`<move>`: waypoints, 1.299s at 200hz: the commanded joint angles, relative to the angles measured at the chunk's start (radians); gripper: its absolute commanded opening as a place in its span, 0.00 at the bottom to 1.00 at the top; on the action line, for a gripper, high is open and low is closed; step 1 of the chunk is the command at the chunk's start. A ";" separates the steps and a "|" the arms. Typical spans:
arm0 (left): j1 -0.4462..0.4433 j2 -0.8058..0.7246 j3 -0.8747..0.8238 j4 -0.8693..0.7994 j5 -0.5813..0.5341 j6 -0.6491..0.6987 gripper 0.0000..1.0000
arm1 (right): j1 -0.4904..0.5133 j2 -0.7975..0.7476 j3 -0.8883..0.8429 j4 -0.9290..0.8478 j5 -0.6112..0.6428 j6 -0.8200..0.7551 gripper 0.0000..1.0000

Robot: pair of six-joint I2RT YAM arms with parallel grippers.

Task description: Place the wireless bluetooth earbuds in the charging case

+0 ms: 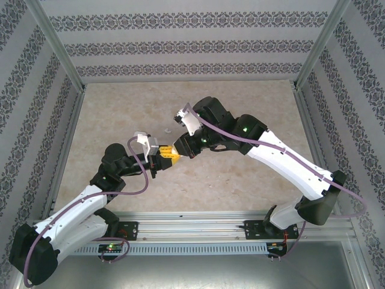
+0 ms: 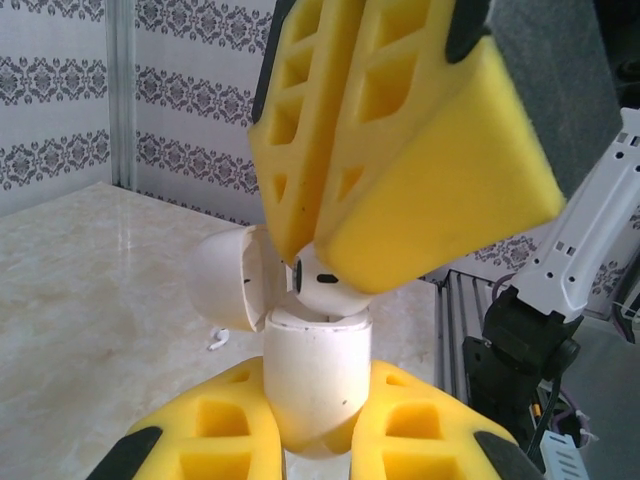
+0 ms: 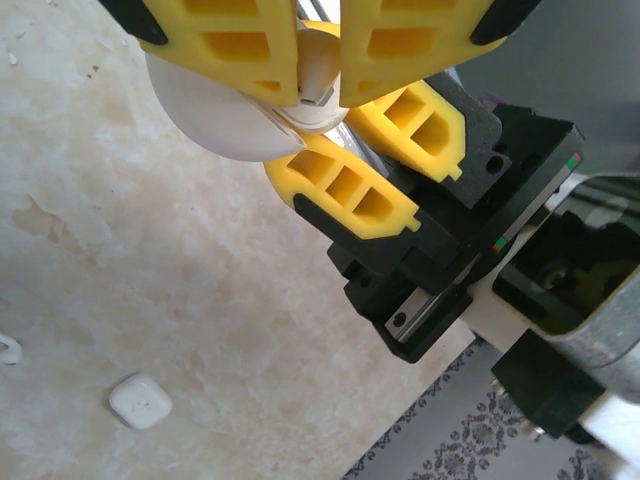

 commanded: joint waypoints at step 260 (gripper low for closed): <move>-0.010 0.017 0.031 0.120 0.067 -0.112 0.00 | -0.071 -0.093 -0.044 0.081 -0.078 -0.104 0.46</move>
